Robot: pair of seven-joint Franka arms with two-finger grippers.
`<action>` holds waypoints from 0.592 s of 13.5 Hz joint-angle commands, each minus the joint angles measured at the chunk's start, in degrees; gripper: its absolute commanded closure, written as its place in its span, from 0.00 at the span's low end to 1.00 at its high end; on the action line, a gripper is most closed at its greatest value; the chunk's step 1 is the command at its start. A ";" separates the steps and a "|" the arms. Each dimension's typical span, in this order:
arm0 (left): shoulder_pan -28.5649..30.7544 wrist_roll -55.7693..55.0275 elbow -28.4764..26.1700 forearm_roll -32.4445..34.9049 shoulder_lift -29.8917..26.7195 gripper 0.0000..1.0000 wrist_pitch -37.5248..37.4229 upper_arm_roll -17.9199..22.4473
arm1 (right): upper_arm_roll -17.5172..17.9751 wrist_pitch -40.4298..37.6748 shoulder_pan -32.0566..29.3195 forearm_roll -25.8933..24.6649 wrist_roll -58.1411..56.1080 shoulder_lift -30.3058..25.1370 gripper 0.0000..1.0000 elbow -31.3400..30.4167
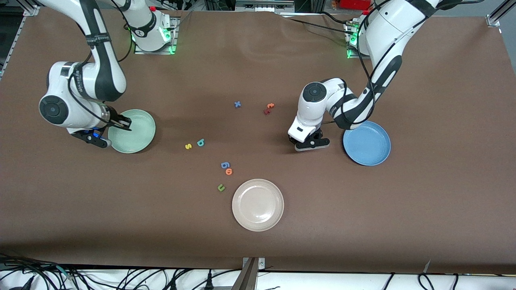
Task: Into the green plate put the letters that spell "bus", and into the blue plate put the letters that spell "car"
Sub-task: 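Put u on green plate with the right gripper while the left gripper drops c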
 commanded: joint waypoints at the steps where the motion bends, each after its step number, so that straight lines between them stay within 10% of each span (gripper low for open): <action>1: 0.12 0.21 2.97 1.34 -1.01 0.88 -7.78 0.14 | -0.49 8.90 0.25 0.60 -4.53 0.67 1.00 -6.36; 8: 11.60 21.28 3.52 -9.29 -6.63 0.88 -16.00 -5.03 | -0.49 18.53 -2.65 0.69 -12.02 4.89 1.00 -9.90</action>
